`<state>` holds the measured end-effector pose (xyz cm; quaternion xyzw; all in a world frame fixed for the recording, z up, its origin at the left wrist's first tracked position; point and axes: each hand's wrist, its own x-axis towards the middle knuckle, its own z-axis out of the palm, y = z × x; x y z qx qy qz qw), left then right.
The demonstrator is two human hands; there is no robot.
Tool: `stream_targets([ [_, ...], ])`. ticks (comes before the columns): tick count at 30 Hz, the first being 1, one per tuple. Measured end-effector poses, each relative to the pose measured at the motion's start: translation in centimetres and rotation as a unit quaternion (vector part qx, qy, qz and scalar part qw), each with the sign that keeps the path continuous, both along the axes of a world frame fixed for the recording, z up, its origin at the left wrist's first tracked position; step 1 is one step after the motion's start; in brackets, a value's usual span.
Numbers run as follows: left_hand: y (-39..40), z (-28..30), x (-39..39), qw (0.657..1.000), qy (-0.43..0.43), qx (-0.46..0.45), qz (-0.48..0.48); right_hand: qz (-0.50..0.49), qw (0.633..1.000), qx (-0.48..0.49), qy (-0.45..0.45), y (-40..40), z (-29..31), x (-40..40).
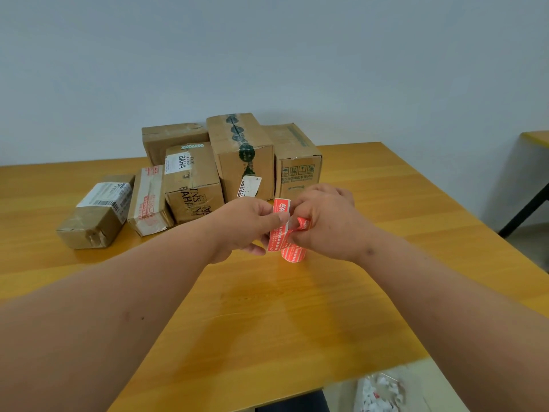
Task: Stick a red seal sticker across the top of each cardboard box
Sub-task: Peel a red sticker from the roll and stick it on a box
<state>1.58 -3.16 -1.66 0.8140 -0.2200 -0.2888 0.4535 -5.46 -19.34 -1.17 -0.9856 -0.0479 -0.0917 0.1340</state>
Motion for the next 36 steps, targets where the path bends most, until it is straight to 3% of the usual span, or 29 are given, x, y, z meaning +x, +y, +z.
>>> stream_targets([
  [5, 0.54, 0.02, 0.07, 1.0, 0.006, 0.01, -0.02, -0.007, 1.0, -0.001, 0.014, -0.22, -0.41, 0.04],
  [15, -0.32, 0.11, -0.12, 0.999, -0.013, 0.006, 0.035, -0.007, 1.0, -0.002, 0.012, 0.23, -0.27, -0.22],
  [23, 0.53, -0.09, 0.03, 0.999, 0.048, -0.015, 0.014, -0.007, 1.0, -0.005, 0.01, 0.21, -0.57, -0.1],
  [36, -0.04, -0.09, 0.5, 0.991, -0.016, -0.022, 0.133, 0.013, 1.0, -0.013, 0.019, 0.13, 0.12, -0.48],
])
